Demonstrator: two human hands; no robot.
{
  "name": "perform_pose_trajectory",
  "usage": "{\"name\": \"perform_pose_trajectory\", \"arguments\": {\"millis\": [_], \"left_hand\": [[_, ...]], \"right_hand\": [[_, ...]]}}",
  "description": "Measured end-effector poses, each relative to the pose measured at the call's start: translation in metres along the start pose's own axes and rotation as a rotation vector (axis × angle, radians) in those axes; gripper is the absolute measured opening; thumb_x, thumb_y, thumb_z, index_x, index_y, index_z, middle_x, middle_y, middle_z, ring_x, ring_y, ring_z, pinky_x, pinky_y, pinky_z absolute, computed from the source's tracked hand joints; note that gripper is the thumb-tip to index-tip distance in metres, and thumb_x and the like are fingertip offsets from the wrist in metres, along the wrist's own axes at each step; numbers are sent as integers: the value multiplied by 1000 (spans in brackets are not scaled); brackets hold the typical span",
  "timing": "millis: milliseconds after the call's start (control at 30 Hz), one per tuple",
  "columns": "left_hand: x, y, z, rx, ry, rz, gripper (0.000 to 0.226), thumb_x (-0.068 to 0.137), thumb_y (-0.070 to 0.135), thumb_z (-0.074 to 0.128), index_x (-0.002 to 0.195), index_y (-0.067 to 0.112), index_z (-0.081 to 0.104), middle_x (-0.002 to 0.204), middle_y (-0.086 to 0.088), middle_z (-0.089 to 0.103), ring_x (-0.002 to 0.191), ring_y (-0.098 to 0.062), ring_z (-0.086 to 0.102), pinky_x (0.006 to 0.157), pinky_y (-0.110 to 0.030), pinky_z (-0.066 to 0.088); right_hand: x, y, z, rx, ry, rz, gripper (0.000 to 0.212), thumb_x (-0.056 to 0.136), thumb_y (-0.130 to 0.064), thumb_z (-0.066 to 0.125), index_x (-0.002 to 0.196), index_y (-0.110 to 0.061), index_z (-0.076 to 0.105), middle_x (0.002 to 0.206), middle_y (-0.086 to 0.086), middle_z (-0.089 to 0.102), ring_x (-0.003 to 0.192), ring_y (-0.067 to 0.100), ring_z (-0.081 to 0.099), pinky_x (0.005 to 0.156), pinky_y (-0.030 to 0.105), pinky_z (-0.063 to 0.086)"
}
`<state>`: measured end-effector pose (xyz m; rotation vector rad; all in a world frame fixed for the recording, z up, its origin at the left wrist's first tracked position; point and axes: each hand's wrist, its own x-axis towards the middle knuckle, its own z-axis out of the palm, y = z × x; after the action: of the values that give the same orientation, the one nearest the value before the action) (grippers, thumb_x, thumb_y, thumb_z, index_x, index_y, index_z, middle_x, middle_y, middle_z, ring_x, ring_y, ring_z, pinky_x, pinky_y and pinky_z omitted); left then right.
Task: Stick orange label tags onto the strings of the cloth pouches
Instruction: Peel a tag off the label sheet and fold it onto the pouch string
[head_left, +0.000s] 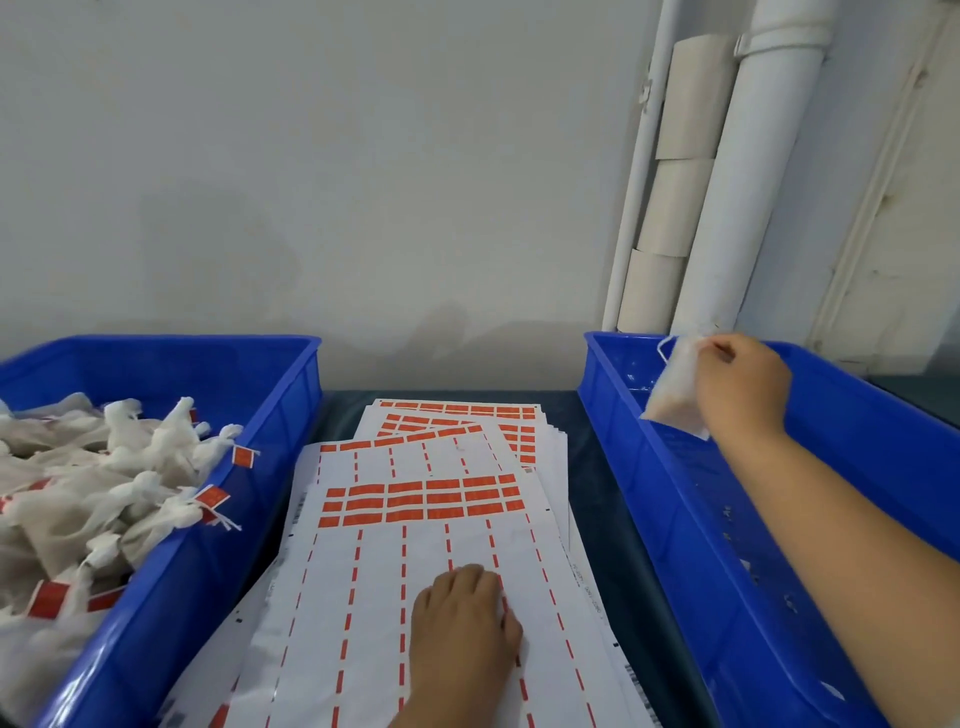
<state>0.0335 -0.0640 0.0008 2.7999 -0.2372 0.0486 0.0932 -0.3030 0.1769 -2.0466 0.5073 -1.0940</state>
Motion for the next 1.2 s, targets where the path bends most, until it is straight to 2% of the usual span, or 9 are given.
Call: {"name": "perform_pose_trajectory", "arguments": {"millis": [100,200,433,533,633,767,867,1000,1200], "left_hand": [[13,-4,-12,-43,-56,28,41,88,52,46,124,31,50,133,14,47,116,-11,43,102,-29,32],[31,-15,-32,-346,-102,-38,35,88,42,55,121,33,53,131,10,51,109,-11,53,93,-26,45],[44,-27,-53,-898,290,-232,49,84,28,65,119,45,36,124,15,47,82,-3,52,56,-6,37],[35,-34,-38,-846,323,-153,60,79,26,70,113,55,30,122,19,44,90,-7,55,69,-12,46],[36,-38,-34,-710,274,-45,56,76,45,67,114,60,28,126,27,37,104,-10,54,90,-27,50],[38,-40,-38,-609,211,62,20,73,55,58,87,57,45,92,39,49,86,9,54,69,-4,45],[39,-44,-37,-581,202,61,22,79,42,63,75,54,45,68,39,45,71,14,53,57,4,38],[42,-47,-36,-555,235,93,16,82,34,63,97,37,67,75,34,48,64,9,53,64,4,37],[42,-50,-38,-594,243,97,22,82,34,58,102,34,68,78,36,51,69,8,56,69,0,42]], "right_hand": [[-27,-38,13,117,-85,-27,22,93,-14,45,99,-16,66,88,-7,55,74,8,48,55,18,34],[-64,-62,33,239,-167,-30,21,95,-16,47,103,-20,66,93,-4,60,74,6,50,55,16,35],[-155,-46,88,196,-439,-67,6,95,-28,53,99,-31,57,102,-16,50,84,0,50,65,1,33],[-181,-20,101,127,-523,-112,9,93,-32,55,102,-31,56,104,-18,49,90,1,49,71,-1,32],[-191,-2,106,193,-513,-161,9,87,-31,61,95,-30,58,100,-17,54,85,-5,54,70,-4,38],[-200,11,105,317,-567,-151,11,76,-44,58,87,-44,55,97,-24,59,96,-4,59,76,-3,41],[-198,19,104,344,-550,-135,14,73,-51,55,85,-45,56,97,-24,60,99,-4,58,79,2,43],[-192,21,104,421,-601,-174,15,75,-45,57,88,-41,62,96,-21,59,103,-4,56,84,3,44],[-191,23,105,435,-633,-180,15,76,-35,63,89,-30,68,86,-14,59,103,-3,55,80,0,42]]}}
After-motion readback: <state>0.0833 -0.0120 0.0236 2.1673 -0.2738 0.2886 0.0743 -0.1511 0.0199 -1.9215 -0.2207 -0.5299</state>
